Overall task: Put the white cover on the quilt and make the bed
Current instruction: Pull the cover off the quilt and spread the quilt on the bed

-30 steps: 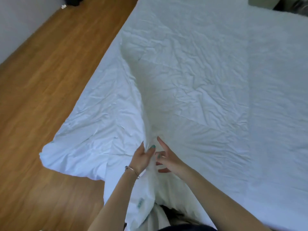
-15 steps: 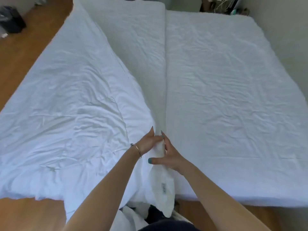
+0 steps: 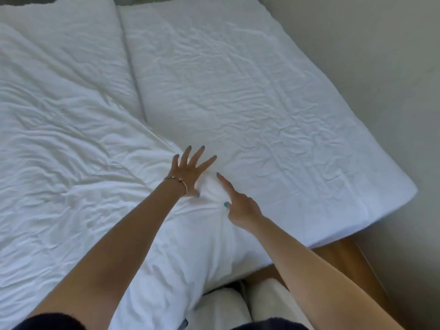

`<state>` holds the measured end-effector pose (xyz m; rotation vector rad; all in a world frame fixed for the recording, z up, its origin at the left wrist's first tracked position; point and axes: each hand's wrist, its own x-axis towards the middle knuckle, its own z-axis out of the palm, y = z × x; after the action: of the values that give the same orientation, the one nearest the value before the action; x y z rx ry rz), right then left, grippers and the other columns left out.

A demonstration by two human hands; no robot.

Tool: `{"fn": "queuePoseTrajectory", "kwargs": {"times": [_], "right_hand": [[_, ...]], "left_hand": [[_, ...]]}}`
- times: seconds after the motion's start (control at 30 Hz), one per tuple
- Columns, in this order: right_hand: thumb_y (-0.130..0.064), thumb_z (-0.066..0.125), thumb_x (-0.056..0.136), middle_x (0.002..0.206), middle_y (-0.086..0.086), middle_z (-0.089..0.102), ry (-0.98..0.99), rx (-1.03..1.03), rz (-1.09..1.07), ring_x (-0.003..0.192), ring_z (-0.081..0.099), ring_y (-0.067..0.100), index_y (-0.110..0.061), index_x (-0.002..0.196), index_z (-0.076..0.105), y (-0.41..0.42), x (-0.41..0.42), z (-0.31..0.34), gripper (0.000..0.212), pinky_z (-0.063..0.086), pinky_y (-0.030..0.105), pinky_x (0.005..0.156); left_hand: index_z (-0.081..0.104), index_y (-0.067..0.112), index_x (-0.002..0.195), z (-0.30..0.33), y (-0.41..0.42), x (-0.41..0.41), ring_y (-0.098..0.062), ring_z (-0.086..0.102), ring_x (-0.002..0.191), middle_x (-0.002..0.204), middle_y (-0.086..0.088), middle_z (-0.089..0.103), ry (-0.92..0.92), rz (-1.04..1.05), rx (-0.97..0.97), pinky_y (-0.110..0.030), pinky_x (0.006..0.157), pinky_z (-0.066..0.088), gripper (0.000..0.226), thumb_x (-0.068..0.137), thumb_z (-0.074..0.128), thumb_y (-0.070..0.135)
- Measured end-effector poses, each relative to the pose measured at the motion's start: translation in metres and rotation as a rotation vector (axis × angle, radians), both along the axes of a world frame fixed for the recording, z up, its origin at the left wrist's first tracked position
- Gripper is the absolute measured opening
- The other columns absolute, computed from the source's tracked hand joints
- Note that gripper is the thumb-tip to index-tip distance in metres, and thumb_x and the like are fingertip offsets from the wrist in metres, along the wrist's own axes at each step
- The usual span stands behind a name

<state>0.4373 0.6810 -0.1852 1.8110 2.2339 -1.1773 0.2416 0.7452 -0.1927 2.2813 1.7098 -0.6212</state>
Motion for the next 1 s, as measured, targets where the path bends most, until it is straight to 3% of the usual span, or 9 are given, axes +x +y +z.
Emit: {"fn": "queuePoseTrajectory", "kwargs": {"times": [0.07, 0.13, 0.23, 0.3, 0.4, 0.5, 0.67, 0.83, 1.0], "right_hand": [[-0.011, 0.038, 0.099, 0.121, 0.001, 0.061, 0.098, 0.015, 0.042, 0.096, 0.061, 0.026, -0.068, 0.14, 0.002, 0.002, 0.014, -0.007, 0.079, 0.05, 0.034, 0.082], [-0.008, 0.034, 0.097, 0.13, -0.002, 0.054, 0.152, -0.017, 0.042, 0.118, 0.054, 0.025, -0.067, 0.137, 0.029, 0.011, 0.031, -0.013, 0.071, 0.046, 0.034, 0.096], [-0.01, 0.034, 0.096, 0.115, -0.016, 0.055, 0.194, -0.061, -0.002, 0.117, 0.053, 0.015, -0.054, 0.132, 0.052, 0.036, 0.056, -0.02, 0.059, 0.04, 0.024, 0.09], [-0.022, 0.042, 0.095, 0.104, -0.022, 0.054, 0.272, -0.088, -0.051, 0.11, 0.054, 0.008, -0.051, 0.13, 0.055, 0.057, 0.078, -0.02, 0.048, 0.038, 0.022, 0.086], [-0.05, 0.066, 0.083, 0.125, -0.022, 0.054, 0.33, -0.16, -0.102, 0.124, 0.045, 0.0, -0.056, 0.13, 0.051, 0.09, 0.13, -0.025, 0.05, 0.035, 0.021, 0.094], [-0.046, 0.075, 0.074, 0.123, -0.021, 0.054, 0.351, -0.188, -0.14, 0.125, 0.047, 0.0, -0.067, 0.129, 0.043, 0.119, 0.21, -0.039, 0.067, 0.041, 0.025, 0.1], [-0.033, 0.069, 0.079, 0.145, -0.02, 0.044, 0.344, -0.24, -0.279, 0.134, 0.04, 0.003, -0.073, 0.13, 0.029, 0.142, 0.359, -0.067, 0.077, 0.039, 0.027, 0.105], [-0.026, 0.065, 0.087, 0.15, -0.02, 0.036, 0.302, -0.185, -0.467, 0.137, 0.036, 0.006, -0.066, 0.14, 0.023, 0.155, 0.485, -0.081, 0.079, 0.036, 0.031, 0.11], [-0.022, 0.067, 0.086, 0.139, -0.023, 0.043, 0.275, -0.131, -0.689, 0.122, 0.046, 0.006, -0.072, 0.133, 0.028, 0.163, 0.587, -0.081, 0.079, 0.04, 0.028, 0.103]], "left_hand": [[-0.012, 0.045, 0.149, -0.002, 0.027, 0.009, -0.036, -0.028, 0.142, 0.155, 0.001, -0.033, 0.135, -0.075, -0.106, -0.058, 0.114, -0.004, 0.12, 0.068, 0.074, 0.061], [0.008, 0.046, 0.15, -0.005, 0.051, 0.011, -0.038, -0.03, 0.141, 0.158, 0.001, -0.027, 0.238, -0.052, -0.226, -0.062, 0.114, -0.007, 0.11, 0.063, 0.072, 0.068], [0.016, 0.044, 0.149, -0.017, 0.079, 0.007, -0.04, -0.027, 0.142, 0.16, 0.003, -0.017, 0.224, 0.16, -0.312, -0.069, 0.111, 0.002, 0.107, 0.062, 0.074, 0.066], [0.029, 0.036, 0.144, -0.028, 0.097, 0.014, -0.036, -0.008, 0.146, 0.159, 0.001, 0.007, 0.14, 0.208, -0.274, -0.063, 0.113, 0.01, 0.098, 0.062, 0.076, 0.064], [0.056, 0.022, 0.114, -0.041, 0.129, 0.053, -0.028, 0.034, 0.131, 0.118, 0.0, 0.05, -0.09, 0.181, -0.082, -0.041, 0.114, 0.017, 0.07, 0.059, 0.083, 0.056], [0.06, 0.018, 0.106, -0.045, 0.16, 0.134, -0.029, 0.035, 0.123, 0.097, 0.004, 0.047, -0.275, 0.258, 0.006, -0.038, 0.107, 0.026, 0.076, 0.046, 0.087, 0.056], [0.058, 0.019, 0.113, -0.064, 0.213, 0.312, -0.027, 0.026, 0.126, 0.104, 0.004, 0.046, -0.365, 0.21, -0.083, -0.034, 0.108, 0.022, 0.085, 0.042, 0.081, 0.06], [0.057, 0.029, 0.101, -0.097, 0.275, 0.472, -0.026, 0.027, 0.13, 0.105, 0.004, 0.049, -0.415, 0.112, -0.154, -0.054, 0.111, 0.025, 0.076, 0.037, 0.085, 0.061], [0.06, 0.018, 0.117, -0.086, 0.306, 0.621, -0.022, 0.025, 0.134, 0.126, 0.002, 0.052, -0.475, -0.086, -0.17, -0.042, 0.116, 0.016, 0.072, 0.056, 0.09, 0.041]]}}
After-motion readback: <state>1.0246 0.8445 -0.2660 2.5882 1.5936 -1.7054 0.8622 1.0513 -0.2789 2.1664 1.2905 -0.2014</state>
